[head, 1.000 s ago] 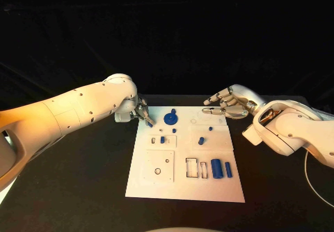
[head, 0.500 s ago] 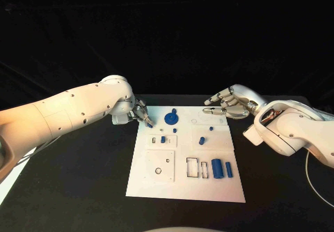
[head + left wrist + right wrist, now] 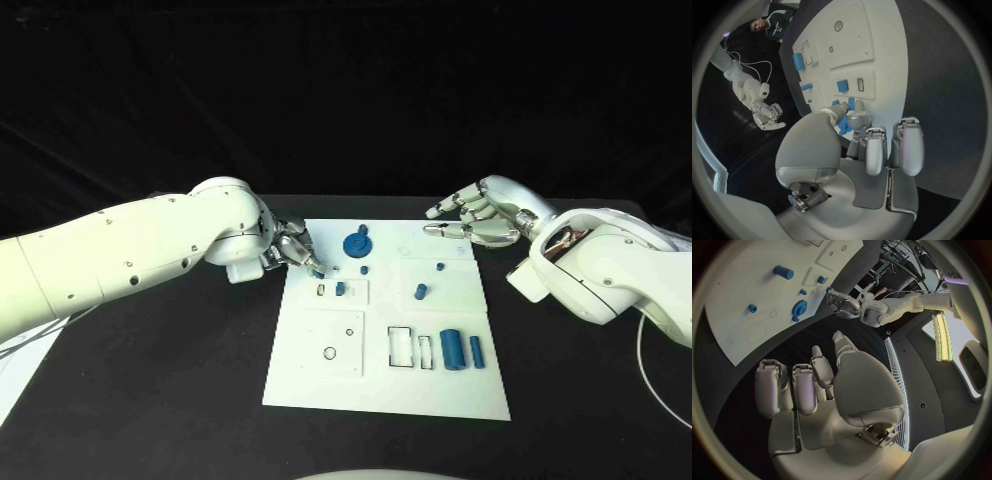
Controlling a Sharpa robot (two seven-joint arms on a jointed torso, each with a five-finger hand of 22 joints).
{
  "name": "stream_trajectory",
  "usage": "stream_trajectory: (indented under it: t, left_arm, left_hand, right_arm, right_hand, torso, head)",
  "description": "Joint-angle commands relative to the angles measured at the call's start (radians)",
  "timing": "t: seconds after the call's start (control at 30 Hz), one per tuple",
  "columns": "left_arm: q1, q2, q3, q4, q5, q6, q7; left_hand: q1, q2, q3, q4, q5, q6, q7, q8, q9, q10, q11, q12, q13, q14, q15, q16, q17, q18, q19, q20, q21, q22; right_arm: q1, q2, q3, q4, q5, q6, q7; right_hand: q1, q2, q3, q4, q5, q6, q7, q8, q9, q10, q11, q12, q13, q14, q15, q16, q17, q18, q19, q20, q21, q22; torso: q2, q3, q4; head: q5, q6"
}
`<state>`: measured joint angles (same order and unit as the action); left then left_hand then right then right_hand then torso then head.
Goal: Assemble the parts on the task board
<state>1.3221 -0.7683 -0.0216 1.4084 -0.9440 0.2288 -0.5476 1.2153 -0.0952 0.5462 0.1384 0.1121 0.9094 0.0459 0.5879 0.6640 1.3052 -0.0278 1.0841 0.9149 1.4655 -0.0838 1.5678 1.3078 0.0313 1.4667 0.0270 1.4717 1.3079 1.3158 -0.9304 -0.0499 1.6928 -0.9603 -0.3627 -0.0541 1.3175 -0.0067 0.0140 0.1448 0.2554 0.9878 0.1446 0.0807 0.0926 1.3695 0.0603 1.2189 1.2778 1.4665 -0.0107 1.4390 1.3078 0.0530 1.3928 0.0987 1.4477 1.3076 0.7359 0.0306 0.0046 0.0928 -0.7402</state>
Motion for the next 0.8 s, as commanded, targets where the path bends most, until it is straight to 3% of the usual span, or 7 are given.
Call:
stream_trajectory:
  t: [0.03,0.27,0.8]
  left_arm:
    - [-0.013,-0.006,0.000,0.021,-0.085,-0.040,0.050]
    - [-0.036,-0.013,-0.001,0.037,-0.133,-0.048,0.068]
    - [-0.051,-0.007,-0.002,0.041,-0.182,-0.043,0.035]
  left_hand:
    - [-0.006,-0.007,0.150,-0.142,0.005,0.006,0.000,0.007,-0.001,0.006,-0.001,0.004,0.002,0.105,-0.001,0.003,0.263,-0.005,0.064,-0.006,0.005,0.168]
    - [-0.011,-0.014,0.161,-0.148,0.012,0.013,-0.001,0.005,-0.004,0.013,-0.002,0.009,0.009,0.105,-0.002,0.003,0.263,-0.006,0.066,-0.007,0.009,0.172]
    - [-0.022,-0.025,0.177,-0.157,0.032,0.024,-0.002,0.001,-0.009,0.023,-0.004,0.014,0.017,0.105,-0.004,0.003,0.263,-0.008,0.069,-0.008,0.016,0.180]
  right_arm:
    - [-0.001,0.000,0.000,0.001,-0.001,0.014,0.007]
    - [-0.002,-0.001,0.000,0.001,-0.001,0.015,0.008]
    - [-0.004,-0.001,0.000,0.002,-0.001,0.015,0.009]
  right_hand:
    - [0.002,0.003,-0.007,0.000,0.003,0.007,0.000,0.003,0.000,-0.002,-0.002,0.000,-0.001,0.053,-0.004,-0.005,0.015,0.006,-0.003,-0.001,-0.006,0.022]
    - [0.002,0.003,-0.007,0.001,0.003,0.007,0.000,0.003,0.000,-0.002,-0.002,0.000,-0.001,0.053,-0.004,-0.005,0.015,0.006,-0.003,-0.001,-0.006,0.022]
    - [0.002,0.003,-0.007,0.001,0.003,0.007,0.000,0.003,0.000,-0.002,-0.002,0.000,-0.001,0.053,-0.004,-0.005,0.015,0.006,-0.003,-0.001,-0.006,0.022]
  torso:
    - [-0.001,-0.0009,0.0018]
    - [0.001,-0.0001,-0.0020]
    - [0.001,0.0001,-0.0021]
  head:
    - [0.001,-0.001]
    - [0.005,-0.003]
    - [0.008,-0.009]
